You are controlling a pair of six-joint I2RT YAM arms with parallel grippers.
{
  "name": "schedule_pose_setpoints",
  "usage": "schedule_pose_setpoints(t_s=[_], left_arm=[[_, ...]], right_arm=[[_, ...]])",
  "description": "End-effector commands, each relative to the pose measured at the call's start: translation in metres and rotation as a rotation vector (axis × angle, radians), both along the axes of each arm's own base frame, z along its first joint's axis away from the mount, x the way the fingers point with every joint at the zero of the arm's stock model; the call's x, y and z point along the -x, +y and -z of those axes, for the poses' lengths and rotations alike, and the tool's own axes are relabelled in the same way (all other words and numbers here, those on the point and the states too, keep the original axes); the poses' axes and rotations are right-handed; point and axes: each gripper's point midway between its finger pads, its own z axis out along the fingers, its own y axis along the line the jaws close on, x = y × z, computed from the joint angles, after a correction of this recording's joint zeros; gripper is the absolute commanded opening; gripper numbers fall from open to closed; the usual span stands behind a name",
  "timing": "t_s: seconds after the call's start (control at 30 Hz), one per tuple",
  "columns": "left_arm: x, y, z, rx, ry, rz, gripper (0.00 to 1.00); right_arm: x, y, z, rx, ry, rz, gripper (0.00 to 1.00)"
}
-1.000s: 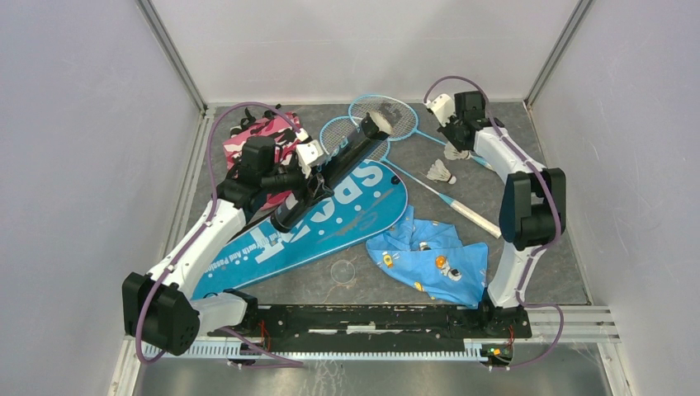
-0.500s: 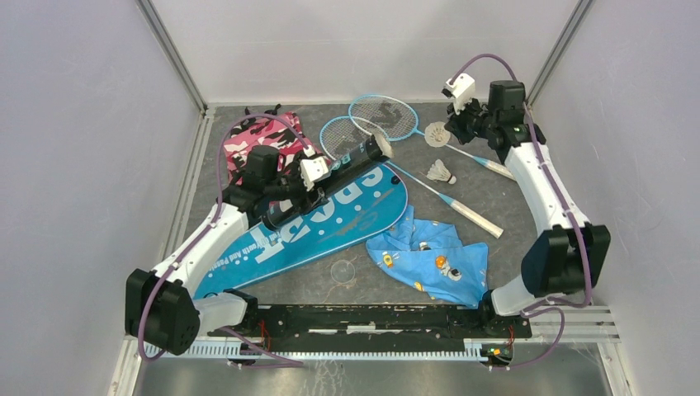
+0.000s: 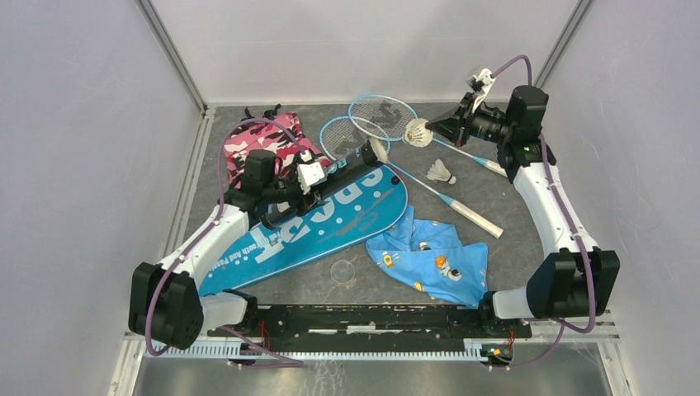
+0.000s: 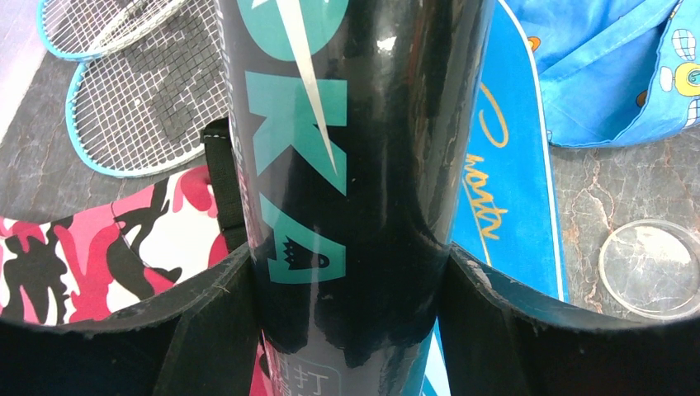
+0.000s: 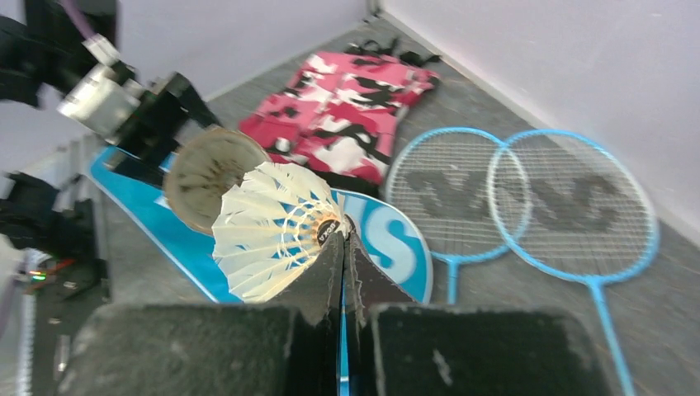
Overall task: Pack up the badminton gear
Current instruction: Place the shuttlecock at the shuttle tube.
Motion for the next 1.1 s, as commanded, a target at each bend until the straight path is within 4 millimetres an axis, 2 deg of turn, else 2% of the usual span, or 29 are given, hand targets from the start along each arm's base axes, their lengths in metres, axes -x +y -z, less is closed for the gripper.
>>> schedule_pose_setpoints(t_s=[0.0,0.17,0.47,0.73,0.93,1.07], left_arm=[[-0.006,-0.013,-0.021,0.066,-0.126,0.077,0.02],[-0.005,-0.017,-0.02,0.081,-0.121,0.1,0.02],[-0.001,-0.023,-0.023,0.1,-0.114,0.14,0.02],[0.004,-0.027,-0.032,0.128,-0.117,0.172,0.02],[0.014,-0.033,-0.035,0.138,-0.127,0.253,0.02],[0.018,-0.037,-0.035,0.147,-0.127,0.292,0.02]], right_arm=[[0.032,0.015,-0.04,-0.132,-0.024,-0.141,0.0],[0.047,0.019,-0.044,-0.151,-0.027,-0.165,0.0],[0.062,0.045,-0.032,-0.154,0.019,-0.232,0.0],[0.06,0.066,0.0,-0.105,0.081,-0.26,0.0],[0.048,0.07,0.018,-0.048,0.106,-0.24,0.0],[0.044,0.069,0.026,0.002,0.112,-0.226,0.09]])
